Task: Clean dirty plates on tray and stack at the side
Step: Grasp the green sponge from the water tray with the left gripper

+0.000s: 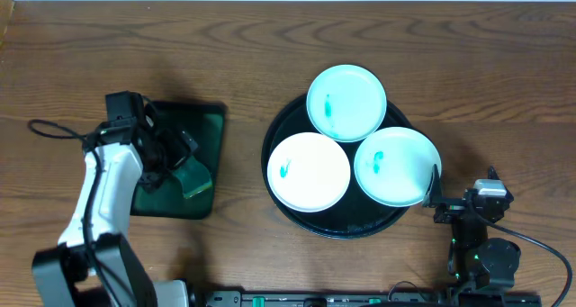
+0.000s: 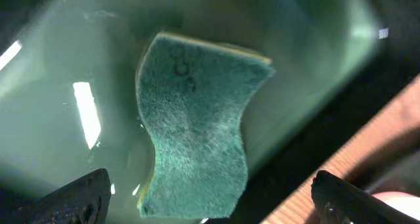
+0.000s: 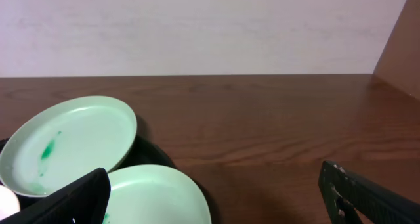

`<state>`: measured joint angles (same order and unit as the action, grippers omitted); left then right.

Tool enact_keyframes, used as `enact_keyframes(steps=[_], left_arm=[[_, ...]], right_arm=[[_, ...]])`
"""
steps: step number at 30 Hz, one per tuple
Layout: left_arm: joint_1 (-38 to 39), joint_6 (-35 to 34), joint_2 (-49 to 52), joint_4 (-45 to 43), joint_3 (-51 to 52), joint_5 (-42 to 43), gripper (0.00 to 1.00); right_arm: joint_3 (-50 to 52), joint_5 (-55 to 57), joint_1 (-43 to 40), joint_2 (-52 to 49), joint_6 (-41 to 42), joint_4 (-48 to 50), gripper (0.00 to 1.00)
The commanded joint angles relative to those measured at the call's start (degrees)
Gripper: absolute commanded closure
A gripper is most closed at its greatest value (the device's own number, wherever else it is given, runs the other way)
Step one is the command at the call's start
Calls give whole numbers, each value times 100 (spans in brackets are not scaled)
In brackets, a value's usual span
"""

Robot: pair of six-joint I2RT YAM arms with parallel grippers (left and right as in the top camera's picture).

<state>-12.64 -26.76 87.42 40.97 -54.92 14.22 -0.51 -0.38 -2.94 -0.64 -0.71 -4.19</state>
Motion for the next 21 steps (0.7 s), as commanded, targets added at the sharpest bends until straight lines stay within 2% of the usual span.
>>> enact_keyframes(steps=[1, 10, 13, 18, 21], left_arm=[[-15, -52, 280, 37, -87, 101, 3], [-15, 120, 1123, -28, -39, 74, 8], [-15, 122, 1322, -26, -39, 70, 21], [-15, 120, 1320, 17, -46, -33, 61], [-15, 118, 1167, 131, -107, -103, 76]], right_arm=[[20, 31, -44, 26, -83, -11, 1], [20, 33, -44, 26, -83, -11, 1], [20, 33, -44, 26, -83, -11, 1], [20, 33, -44, 26, -83, -11, 1], [20, 33, -44, 26, -83, -11, 1]])
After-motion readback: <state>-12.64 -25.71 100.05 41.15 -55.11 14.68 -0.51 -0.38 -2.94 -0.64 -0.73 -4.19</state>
